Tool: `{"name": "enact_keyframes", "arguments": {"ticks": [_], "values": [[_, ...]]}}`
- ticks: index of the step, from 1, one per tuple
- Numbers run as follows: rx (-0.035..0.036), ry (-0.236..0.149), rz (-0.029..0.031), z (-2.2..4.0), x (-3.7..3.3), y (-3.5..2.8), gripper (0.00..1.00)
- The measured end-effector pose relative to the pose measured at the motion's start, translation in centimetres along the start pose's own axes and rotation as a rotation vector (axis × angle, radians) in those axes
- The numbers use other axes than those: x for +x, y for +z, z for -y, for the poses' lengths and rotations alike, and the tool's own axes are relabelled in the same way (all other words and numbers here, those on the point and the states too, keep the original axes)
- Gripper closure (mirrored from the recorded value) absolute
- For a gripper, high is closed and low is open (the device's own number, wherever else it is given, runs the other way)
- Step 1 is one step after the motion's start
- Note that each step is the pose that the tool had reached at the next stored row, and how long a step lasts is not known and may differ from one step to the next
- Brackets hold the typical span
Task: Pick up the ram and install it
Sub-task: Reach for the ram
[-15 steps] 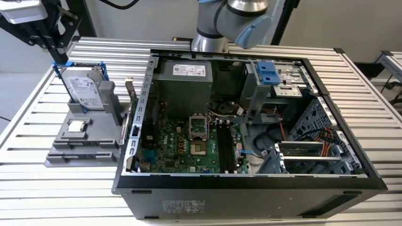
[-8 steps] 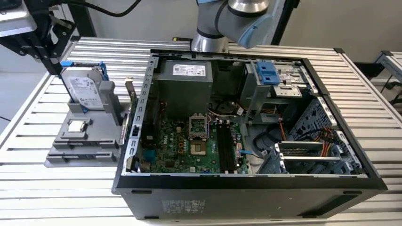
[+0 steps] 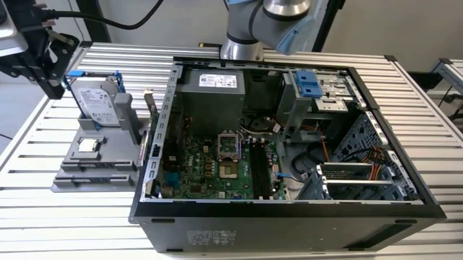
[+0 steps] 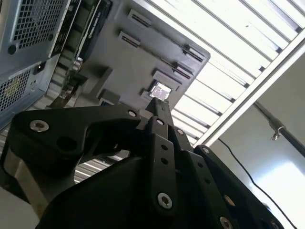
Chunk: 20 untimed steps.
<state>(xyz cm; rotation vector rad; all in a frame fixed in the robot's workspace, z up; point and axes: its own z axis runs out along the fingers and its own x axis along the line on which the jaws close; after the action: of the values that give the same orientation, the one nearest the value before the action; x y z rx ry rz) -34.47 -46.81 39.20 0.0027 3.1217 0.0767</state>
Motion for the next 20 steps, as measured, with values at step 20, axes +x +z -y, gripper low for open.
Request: {"name": "enact_keyframes", "arguments": {"ticks": [20], "values": [[-0.0004, -0.019, -0.0009, 0.31, 0.01, -0.01, 1.00]]}}
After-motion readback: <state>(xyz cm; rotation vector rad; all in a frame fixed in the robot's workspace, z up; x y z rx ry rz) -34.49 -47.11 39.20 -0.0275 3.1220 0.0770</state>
